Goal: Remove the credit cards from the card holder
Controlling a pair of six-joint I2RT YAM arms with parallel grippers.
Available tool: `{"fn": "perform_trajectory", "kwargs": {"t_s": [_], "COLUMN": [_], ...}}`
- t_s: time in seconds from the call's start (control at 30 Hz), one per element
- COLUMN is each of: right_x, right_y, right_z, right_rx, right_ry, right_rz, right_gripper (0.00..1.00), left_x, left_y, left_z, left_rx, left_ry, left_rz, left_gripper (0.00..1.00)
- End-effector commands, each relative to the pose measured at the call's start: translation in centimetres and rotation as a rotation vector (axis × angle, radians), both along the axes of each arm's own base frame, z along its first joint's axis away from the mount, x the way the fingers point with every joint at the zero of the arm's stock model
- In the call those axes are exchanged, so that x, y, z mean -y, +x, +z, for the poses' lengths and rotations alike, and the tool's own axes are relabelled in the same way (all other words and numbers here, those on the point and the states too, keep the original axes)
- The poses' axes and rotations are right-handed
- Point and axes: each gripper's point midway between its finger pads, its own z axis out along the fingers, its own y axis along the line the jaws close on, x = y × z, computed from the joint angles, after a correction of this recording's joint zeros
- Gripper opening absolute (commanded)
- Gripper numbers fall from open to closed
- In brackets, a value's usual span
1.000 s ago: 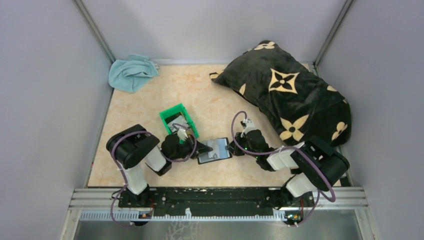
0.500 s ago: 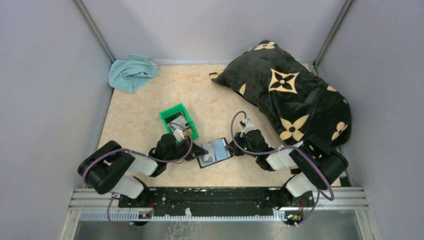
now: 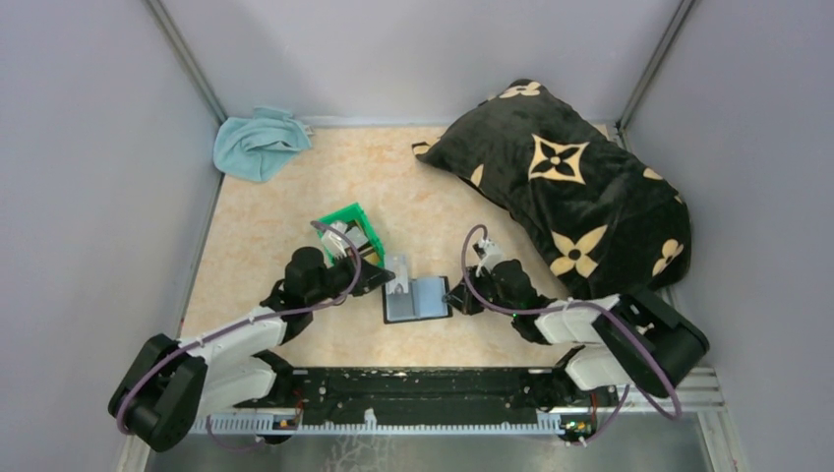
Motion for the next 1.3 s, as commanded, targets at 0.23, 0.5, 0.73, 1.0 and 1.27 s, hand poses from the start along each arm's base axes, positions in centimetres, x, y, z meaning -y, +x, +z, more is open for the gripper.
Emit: {"fn": "perform_trajectory", "kwargs": {"t_s": [0.23,0.5,0.73,1.0,1.27], "right_x": [-1.0,-2.4,-2.5,-3.1,-4.0], "right_y": [-1.2,-3.0,-4.5,-5.2,-5.1], "right_z": [12.6,15.2,17.6,19.0,19.0], "right_rx": [0.362,0.402,0.457,0.487,0.480], "right_ry": [0.241,0.336,0.398,0.413,0.407], "right_rz": [0.124,0.255,0.325,0.395,0.422], "right_gripper": [0.44,0.38,0.37,0.37,0.18], "left_x": [2.0,3.1,3.2,3.5,3.9], "left_y": [-2.3,-6.5,-6.8,-7.1,-7.4], "left_z": [4.2,7.9,7.7,7.4,7.4], "left_rx": [0.163,0.251,0.230,0.212,0.210], "left_ry": [-0.096,-0.307,-0.321,-0.325,-0.340], "left_rz": [-0.311,-0.569,-0.608,-0.636,-0.654], "left_gripper": [0.00,0.00,0.00,0.00,0.00]}}
